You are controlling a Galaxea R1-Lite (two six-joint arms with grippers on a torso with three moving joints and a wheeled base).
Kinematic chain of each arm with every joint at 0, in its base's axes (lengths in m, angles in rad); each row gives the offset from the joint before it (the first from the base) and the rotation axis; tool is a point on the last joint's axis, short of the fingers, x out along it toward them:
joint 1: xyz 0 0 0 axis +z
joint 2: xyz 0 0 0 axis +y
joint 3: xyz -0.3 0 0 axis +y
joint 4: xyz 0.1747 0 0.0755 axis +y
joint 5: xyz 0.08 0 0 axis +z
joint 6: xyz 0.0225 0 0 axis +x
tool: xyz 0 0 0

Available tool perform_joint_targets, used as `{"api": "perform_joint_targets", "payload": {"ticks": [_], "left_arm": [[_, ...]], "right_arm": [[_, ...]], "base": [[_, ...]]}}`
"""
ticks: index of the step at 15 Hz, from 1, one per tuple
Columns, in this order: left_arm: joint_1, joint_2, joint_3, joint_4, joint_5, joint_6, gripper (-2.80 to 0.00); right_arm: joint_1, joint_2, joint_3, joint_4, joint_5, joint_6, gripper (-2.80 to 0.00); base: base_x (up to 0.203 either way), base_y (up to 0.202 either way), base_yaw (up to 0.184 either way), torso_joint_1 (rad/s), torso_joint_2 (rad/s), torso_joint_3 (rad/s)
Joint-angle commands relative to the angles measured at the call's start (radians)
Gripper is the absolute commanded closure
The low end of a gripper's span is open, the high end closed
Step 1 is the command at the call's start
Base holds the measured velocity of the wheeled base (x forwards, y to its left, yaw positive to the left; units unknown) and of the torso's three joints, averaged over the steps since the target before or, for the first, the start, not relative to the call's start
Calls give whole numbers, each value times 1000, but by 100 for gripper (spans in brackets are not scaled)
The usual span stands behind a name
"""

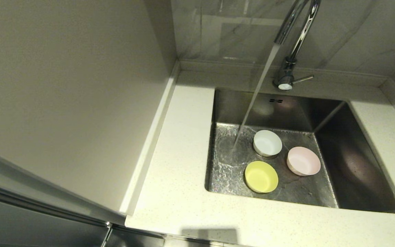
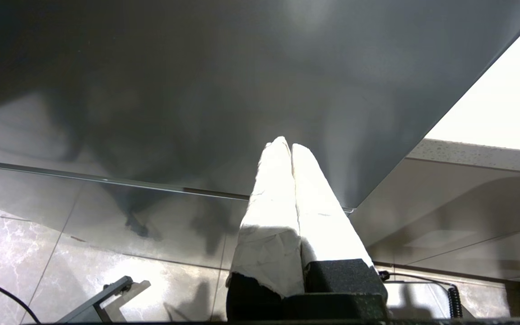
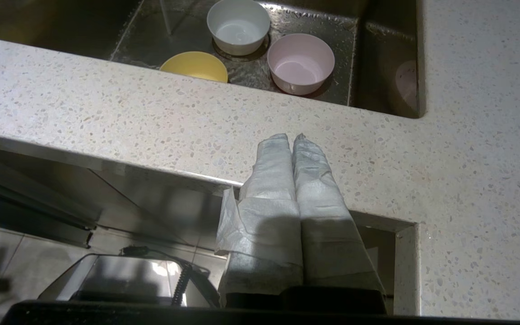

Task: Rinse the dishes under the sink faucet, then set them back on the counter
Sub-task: Wait for the water to rinse the bowl

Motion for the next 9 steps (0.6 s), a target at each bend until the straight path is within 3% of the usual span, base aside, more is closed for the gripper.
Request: {"api": "perform_joint_targets", "payload": {"ticks": [1,9], "left_arm": [[0,-2,0,-1,1,-1,0],[0,-2,0,-1,1,-1,0]], "right_arm": [[0,0,0,0,1,0,0],[1,0,0,1,1,0,0]], "base": [[0,0,0,0,0,0],[0,0,0,0,0,0]]}}
